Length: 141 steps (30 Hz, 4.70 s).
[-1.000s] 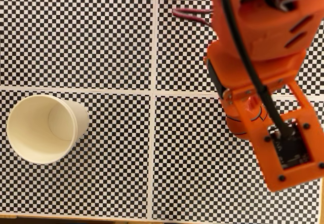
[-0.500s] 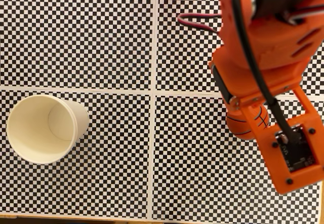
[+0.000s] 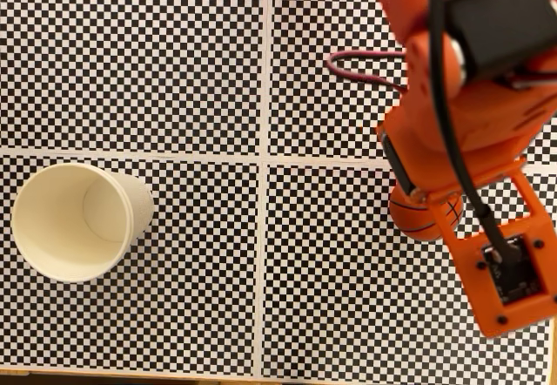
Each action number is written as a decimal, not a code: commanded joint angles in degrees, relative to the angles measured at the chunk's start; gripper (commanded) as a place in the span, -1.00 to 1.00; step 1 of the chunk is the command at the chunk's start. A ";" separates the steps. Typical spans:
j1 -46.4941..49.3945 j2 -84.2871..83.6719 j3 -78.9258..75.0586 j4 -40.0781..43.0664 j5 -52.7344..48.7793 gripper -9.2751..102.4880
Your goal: Grasp basketball and place into cup.
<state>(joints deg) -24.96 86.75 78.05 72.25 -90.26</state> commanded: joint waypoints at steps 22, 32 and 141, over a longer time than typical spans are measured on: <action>-0.09 -5.19 -4.92 0.00 2.37 0.08; -1.85 -5.19 -1.58 0.00 9.58 0.12; -4.66 -36.56 -27.86 0.35 22.41 -0.62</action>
<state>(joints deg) -30.41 49.13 51.94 72.42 -67.94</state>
